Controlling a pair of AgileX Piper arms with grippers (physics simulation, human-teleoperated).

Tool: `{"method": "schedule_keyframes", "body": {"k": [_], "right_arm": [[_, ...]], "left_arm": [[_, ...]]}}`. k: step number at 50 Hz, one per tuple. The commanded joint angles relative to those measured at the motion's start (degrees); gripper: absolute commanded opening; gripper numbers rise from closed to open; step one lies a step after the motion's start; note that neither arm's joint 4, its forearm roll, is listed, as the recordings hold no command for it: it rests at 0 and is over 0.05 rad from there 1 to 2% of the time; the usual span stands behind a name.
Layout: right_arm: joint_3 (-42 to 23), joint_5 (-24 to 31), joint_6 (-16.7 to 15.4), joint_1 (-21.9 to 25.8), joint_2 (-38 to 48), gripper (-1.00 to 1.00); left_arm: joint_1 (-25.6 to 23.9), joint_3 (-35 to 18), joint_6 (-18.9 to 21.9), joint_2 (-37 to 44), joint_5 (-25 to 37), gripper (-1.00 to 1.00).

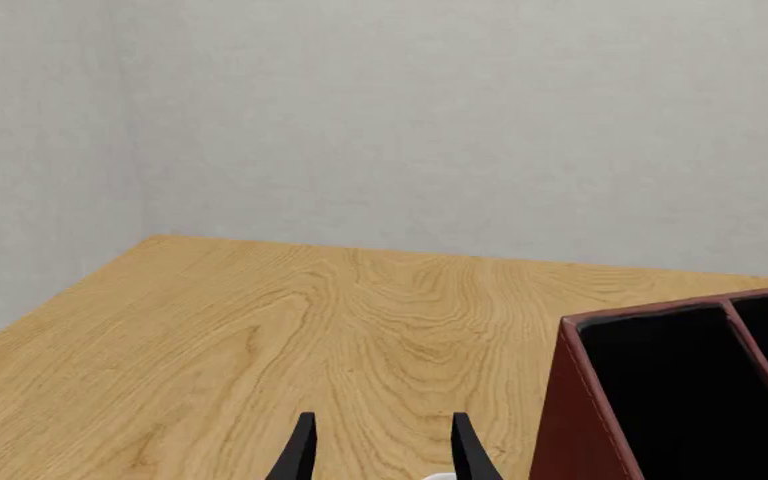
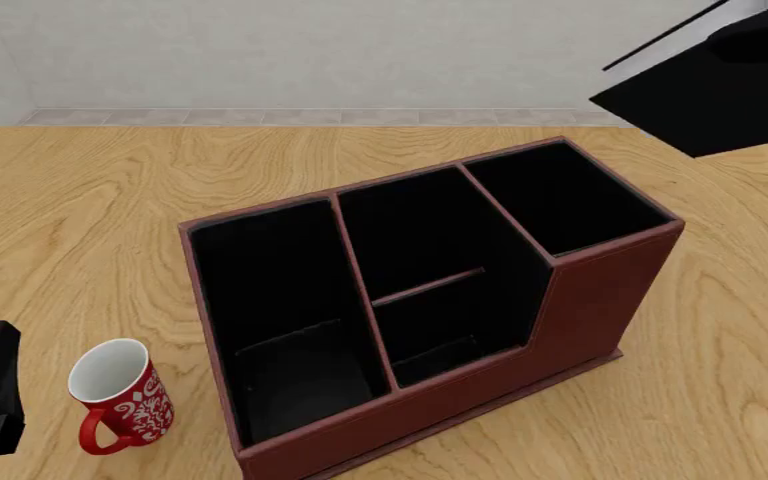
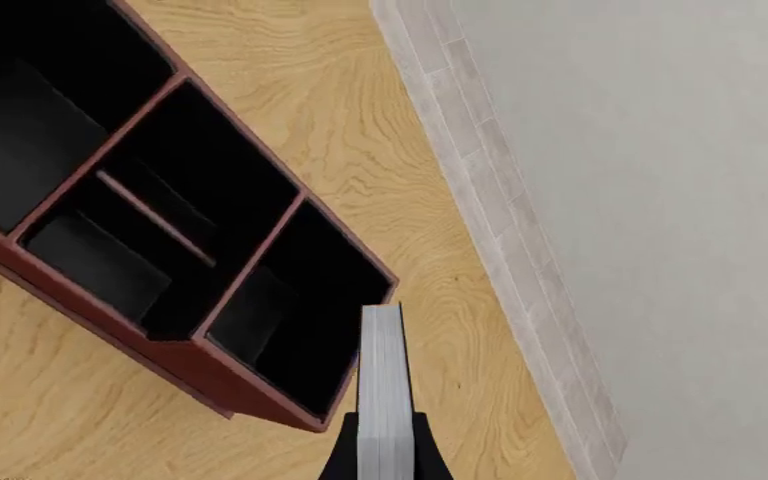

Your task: Pick up the book and place it in the right compartment of the caddy.

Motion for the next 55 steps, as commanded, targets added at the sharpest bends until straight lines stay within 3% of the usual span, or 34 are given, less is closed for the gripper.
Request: {"method": "schedule_keyframes", "body": {"k": [1,22,55], "right_arm": [[-0.16,0.0,0.95,2.14,0.88,-1.0],[0.16,0.0,1.51,4.63,2.23,-1.0],[0.11,0.0,1.29,4.54,2.28,-1.0]], "left_arm": [[0.01,-0.16,-0.04,-0.09,0.16,1.0],[0.32,0.01,-0.22,-0.14,-0.25,1.0],[0.9,-0.01,-0.27,-0.09,-0.41,1.0]]}}
